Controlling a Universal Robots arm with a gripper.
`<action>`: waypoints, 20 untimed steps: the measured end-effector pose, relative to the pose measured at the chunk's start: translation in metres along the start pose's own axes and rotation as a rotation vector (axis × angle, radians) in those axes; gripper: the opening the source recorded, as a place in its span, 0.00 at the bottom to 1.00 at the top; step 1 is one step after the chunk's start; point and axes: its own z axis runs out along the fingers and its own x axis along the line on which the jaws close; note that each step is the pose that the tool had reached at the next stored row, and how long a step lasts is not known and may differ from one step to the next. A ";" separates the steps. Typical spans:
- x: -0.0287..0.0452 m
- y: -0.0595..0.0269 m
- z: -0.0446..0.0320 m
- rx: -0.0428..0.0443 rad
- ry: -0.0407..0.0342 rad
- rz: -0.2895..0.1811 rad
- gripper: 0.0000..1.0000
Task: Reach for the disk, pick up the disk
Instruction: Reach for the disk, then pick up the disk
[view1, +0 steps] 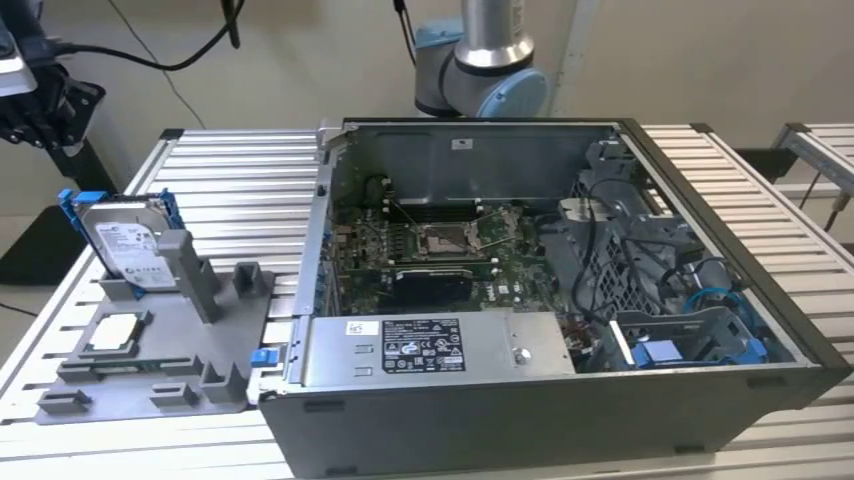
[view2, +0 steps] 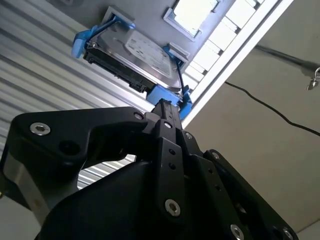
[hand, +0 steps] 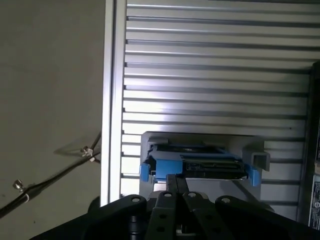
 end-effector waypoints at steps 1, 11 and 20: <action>0.0012 0.0001 0.0002 0.0011 0.0000 0.000 0.00; 0.0056 0.0001 0.0005 0.0015 0.0001 -0.002 0.00; 0.0057 0.0001 0.0005 0.0016 0.0001 -0.017 0.00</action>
